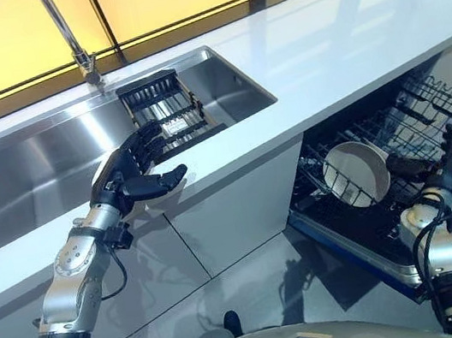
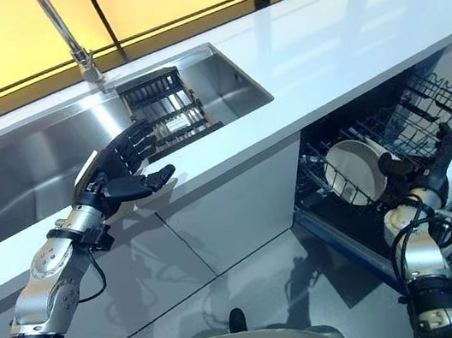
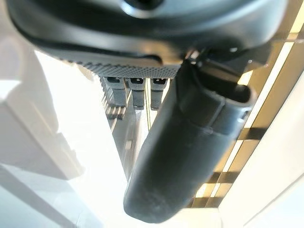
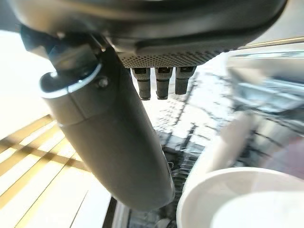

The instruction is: Pick up plates and place into dishwasher.

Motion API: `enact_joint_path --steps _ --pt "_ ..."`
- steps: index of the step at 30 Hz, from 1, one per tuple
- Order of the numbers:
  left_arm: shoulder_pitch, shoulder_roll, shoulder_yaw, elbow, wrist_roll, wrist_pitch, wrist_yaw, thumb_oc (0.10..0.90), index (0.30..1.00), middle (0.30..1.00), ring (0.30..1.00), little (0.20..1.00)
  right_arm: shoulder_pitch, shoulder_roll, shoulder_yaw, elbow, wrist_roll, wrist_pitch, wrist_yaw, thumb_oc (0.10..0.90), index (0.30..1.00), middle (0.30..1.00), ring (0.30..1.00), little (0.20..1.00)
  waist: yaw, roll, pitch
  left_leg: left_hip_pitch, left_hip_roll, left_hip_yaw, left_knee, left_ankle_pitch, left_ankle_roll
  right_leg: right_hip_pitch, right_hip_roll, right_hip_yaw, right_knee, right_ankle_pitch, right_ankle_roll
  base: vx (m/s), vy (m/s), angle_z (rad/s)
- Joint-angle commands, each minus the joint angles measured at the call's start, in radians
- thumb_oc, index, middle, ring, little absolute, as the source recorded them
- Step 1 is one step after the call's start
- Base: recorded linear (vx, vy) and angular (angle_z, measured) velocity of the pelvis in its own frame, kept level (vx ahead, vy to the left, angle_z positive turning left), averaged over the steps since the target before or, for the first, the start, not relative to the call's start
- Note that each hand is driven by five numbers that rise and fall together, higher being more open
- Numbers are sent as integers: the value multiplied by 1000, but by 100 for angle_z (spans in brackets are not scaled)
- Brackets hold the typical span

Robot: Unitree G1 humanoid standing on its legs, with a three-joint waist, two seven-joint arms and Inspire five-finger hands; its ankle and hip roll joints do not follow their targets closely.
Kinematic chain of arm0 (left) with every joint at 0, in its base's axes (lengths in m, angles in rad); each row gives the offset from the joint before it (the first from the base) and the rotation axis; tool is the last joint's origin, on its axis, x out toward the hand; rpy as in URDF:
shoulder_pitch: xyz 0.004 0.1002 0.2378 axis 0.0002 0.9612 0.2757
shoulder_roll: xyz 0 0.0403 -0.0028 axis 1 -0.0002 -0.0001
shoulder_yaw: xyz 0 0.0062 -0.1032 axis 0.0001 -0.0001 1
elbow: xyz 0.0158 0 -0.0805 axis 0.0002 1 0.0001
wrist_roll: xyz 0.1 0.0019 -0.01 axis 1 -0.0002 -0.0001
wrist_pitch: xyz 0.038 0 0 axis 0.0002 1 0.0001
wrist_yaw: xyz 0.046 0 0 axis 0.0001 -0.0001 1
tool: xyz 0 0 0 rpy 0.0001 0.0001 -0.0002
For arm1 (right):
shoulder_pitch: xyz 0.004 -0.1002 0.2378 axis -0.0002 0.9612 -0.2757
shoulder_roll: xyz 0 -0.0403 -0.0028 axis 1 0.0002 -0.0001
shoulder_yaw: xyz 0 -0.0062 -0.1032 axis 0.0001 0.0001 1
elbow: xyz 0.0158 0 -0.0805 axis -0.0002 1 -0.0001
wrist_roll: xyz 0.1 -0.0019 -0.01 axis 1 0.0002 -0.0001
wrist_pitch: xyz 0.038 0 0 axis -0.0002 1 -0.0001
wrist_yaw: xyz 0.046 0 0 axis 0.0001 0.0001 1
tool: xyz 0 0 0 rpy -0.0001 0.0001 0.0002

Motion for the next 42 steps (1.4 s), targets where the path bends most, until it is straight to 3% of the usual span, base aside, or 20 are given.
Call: enact_joint_path --steps 1,4,9,18,22,28,31,34,38,42 --pt "-59 18 94 -11 -1 -122 -8 800 900 900 900 900 -67 -21 -62 5 83 -215 -41 800 900 900 900 900 8 3 -37 79 -33 15 9 -200 -1 -97 44 -20 35 10 22 3 -17 -5" --pt "-56 26 93 -15 -4 -119 -4 800 900 900 900 900 -58 24 -69 74 171 -285 -75 800 900 900 900 900 9 9 -33 77 -31 16 9 -199 -2 -98 43 -23 35 10 22 0 0 0" --pt "-66 37 79 -28 -8 -101 11 800 900 900 900 900 -61 71 -64 173 334 -344 -80 800 900 900 900 900 17 16 -31 71 -32 6 10 -196 -4 -100 42 -31 37 11 21 0 0 0" --pt "-70 32 49 -59 -2 -72 37 800 900 900 900 900 -65 162 13 173 400 -496 -152 800 900 900 900 900 37 31 -21 57 -33 -21 19 -184 -2 -110 37 -47 61 1 11 24 -10 2" --pt "-68 29 39 -68 2 -69 43 800 900 900 900 900 -63 195 55 152 464 -539 -124 800 900 900 900 900 46 39 -18 49 -33 -33 22 -178 -2 -115 34 -56 71 -4 7 38 -3 12" --pt "-59 28 30 -88 5 -55 49 800 900 900 900 900 -69 195 128 105 485 -527 58 800 900 900 900 900 62 43 -12 41 -37 -55 28 -171 -3 -114 28 -78 74 -6 4 51 1 9" --pt "-51 23 28 -84 8 -54 41 800 900 900 900 900 -79 176 162 105 494 -502 238 800 900 900 900 900 74 43 -8 31 -41 -65 41 -172 -7 -116 22 -90 72 -6 4 65 6 5" --pt "-53 22 22 -79 8 -48 29 800 900 900 900 900 -105 130 154 141 550 -470 389 800 900 900 900 900 87 43 -4 21 -43 -76 52 -174 -10 -115 19 -102 68 -5 4 70 1 6" --pt "-69 30 7 -82 2 -27 21 800 900 900 900 900 -172 72 139 189 720 -433 603 800 900 900 900 900 109 43 4 13 -45 -97 63 -173 -15 -109 15 -120 64 -6 4 76 -7 8" --pt "-88 34 -19 -75 -4 -20 15 800 900 900 900 900 -253 39 132 214 776 -428 677 800 900 900 900 900 131 49 15 8 -48 -120 71 -174 -19 -105 11 -133 59 -4 5 64 4 13"
